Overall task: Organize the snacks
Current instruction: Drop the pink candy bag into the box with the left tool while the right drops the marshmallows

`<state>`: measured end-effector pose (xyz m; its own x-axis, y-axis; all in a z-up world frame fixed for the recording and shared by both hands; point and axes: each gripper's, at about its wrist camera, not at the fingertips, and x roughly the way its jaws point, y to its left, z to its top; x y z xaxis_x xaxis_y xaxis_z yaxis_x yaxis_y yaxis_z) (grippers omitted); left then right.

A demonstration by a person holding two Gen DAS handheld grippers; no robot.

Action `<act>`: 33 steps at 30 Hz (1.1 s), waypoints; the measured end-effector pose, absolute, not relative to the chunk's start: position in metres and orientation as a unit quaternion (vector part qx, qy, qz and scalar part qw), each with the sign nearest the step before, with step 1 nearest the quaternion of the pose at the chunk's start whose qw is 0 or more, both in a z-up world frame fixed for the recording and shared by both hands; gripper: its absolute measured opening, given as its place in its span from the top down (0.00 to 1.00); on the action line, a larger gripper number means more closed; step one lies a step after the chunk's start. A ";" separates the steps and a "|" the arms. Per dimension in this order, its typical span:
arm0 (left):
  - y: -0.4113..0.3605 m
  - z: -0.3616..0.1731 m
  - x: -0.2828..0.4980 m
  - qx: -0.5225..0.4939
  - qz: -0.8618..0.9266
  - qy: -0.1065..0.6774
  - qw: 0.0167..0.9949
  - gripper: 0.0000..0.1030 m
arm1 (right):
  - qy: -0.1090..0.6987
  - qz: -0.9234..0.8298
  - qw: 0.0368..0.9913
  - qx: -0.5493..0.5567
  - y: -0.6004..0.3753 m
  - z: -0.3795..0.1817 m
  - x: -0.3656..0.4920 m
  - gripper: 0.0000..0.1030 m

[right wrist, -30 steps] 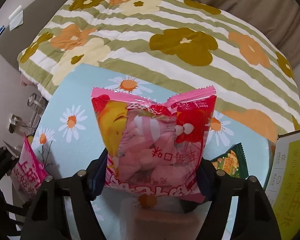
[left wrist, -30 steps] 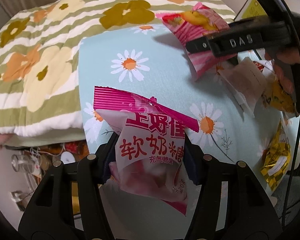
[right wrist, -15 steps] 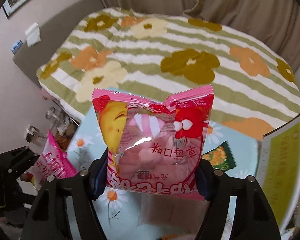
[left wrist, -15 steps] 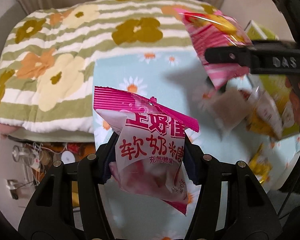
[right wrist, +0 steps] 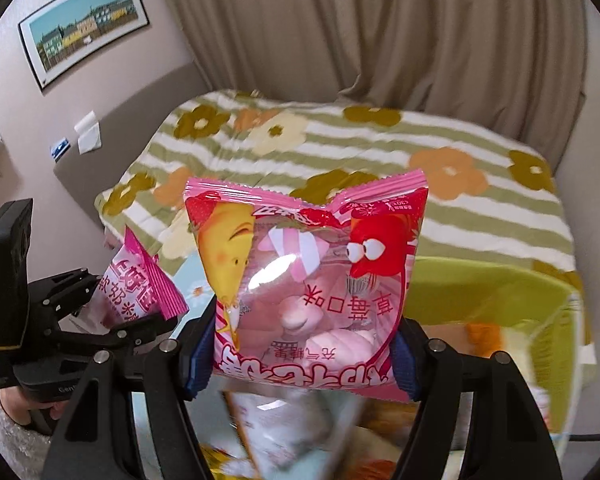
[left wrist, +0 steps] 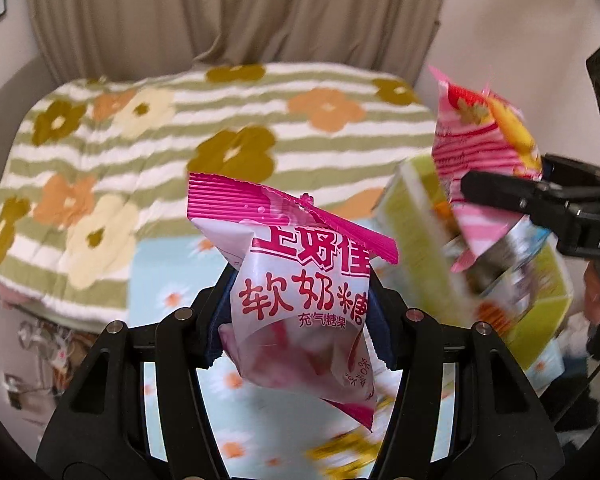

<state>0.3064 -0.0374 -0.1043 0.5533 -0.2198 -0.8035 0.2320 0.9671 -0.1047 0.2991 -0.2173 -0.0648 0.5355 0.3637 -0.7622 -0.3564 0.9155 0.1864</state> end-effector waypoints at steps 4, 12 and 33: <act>-0.093 -0.091 0.314 -0.003 -0.143 0.440 0.886 0.48 | 0.425 0.194 0.884 0.004 -0.266 -0.055 0.300 0.35; -0.191 -0.099 0.343 -0.013 -0.168 0.456 0.874 0.48 | 0.419 0.179 0.890 0.026 -0.337 -0.058 0.307 0.35; -0.233 -0.137 0.379 0.031 -0.163 0.495 0.853 0.04 | 0.469 0.146 0.867 0.090 -0.403 -0.101 0.335 0.34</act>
<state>0.3794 -0.2327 -0.1375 0.4578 -0.2478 -0.8538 0.3082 0.9450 -0.1090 0.3350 -0.4034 -0.1009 0.5186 0.3366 -0.7859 -0.1679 0.9414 0.2924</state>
